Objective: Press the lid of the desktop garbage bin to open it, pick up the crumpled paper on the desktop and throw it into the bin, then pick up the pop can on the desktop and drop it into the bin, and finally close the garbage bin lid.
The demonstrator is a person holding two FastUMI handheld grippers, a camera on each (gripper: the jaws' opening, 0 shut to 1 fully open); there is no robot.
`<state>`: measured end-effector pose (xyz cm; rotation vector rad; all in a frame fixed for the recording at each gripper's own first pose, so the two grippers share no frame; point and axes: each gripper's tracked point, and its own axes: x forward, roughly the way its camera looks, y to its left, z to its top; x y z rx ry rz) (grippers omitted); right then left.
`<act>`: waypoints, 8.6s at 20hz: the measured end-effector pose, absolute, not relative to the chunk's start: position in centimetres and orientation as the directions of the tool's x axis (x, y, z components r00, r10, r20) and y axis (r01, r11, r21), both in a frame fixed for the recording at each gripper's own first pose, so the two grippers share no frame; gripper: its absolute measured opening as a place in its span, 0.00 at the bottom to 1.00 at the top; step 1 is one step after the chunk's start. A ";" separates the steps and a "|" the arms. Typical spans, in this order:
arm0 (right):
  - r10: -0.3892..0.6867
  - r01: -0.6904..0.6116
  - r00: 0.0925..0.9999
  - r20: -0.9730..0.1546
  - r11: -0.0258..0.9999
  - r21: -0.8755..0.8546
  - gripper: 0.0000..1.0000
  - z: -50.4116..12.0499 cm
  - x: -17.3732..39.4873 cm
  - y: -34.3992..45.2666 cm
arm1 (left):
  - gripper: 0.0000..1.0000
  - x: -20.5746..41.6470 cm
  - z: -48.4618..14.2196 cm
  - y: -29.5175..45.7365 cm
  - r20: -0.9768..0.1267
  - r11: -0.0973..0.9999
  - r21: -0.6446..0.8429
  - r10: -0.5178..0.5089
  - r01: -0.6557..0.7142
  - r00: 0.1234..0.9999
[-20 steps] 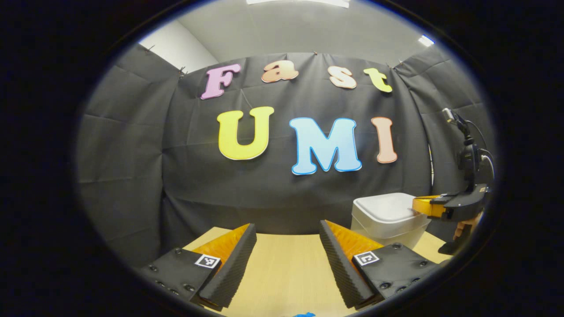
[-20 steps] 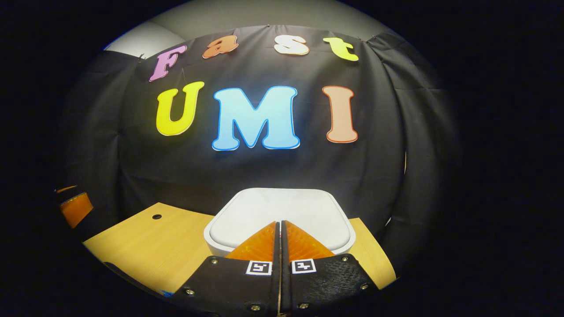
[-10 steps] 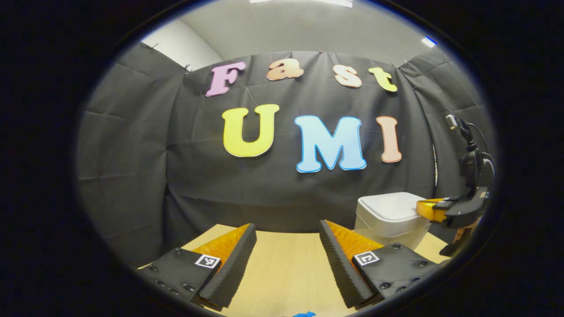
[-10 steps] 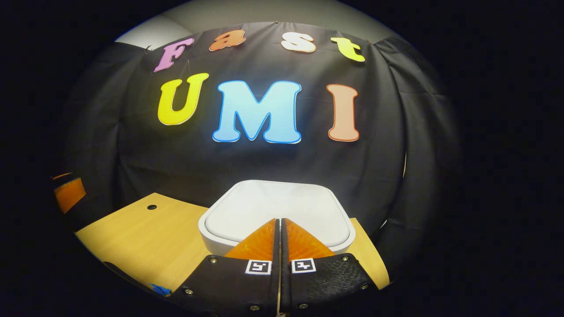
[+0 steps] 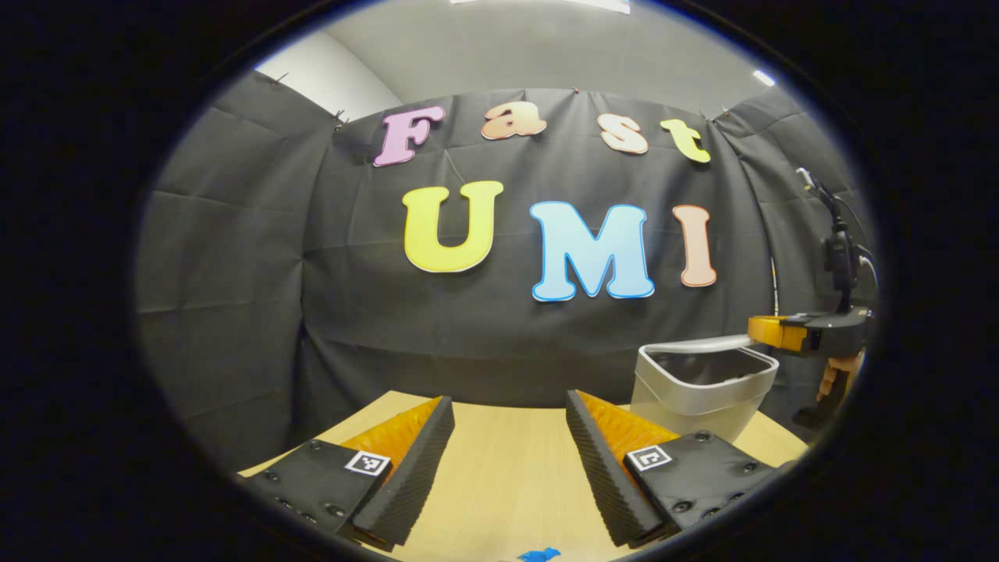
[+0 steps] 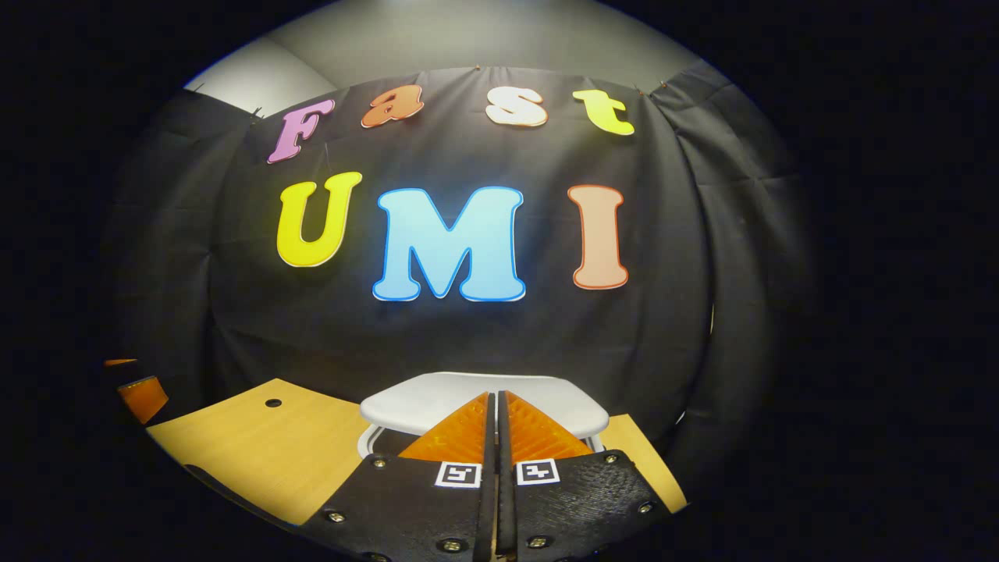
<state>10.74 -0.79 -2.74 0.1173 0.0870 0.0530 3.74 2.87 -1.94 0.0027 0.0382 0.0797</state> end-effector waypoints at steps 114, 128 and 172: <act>-0.133 0.158 0.973 -0.189 0.979 0.128 0.95 -9.1 -1.6 -7.2 | 0.23 18.8 -2.1 -19.5 -0.041 0.898 -0.112 -0.432 0.426 0.901; -0.170 0.192 0.953 -0.249 0.979 0.067 0.95 -11.0 -4.5 -7.3 | 0.46 21.7 -6.8 -24.2 -0.148 0.878 -0.085 -0.478 0.470 0.866; 0.343 -0.301 0.821 -0.457 0.939 0.163 0.95 -21.7 -5.5 11.3 | 1.00 5.7 -5.1 -1.4 -0.108 0.994 -0.088 -0.077 0.068 0.991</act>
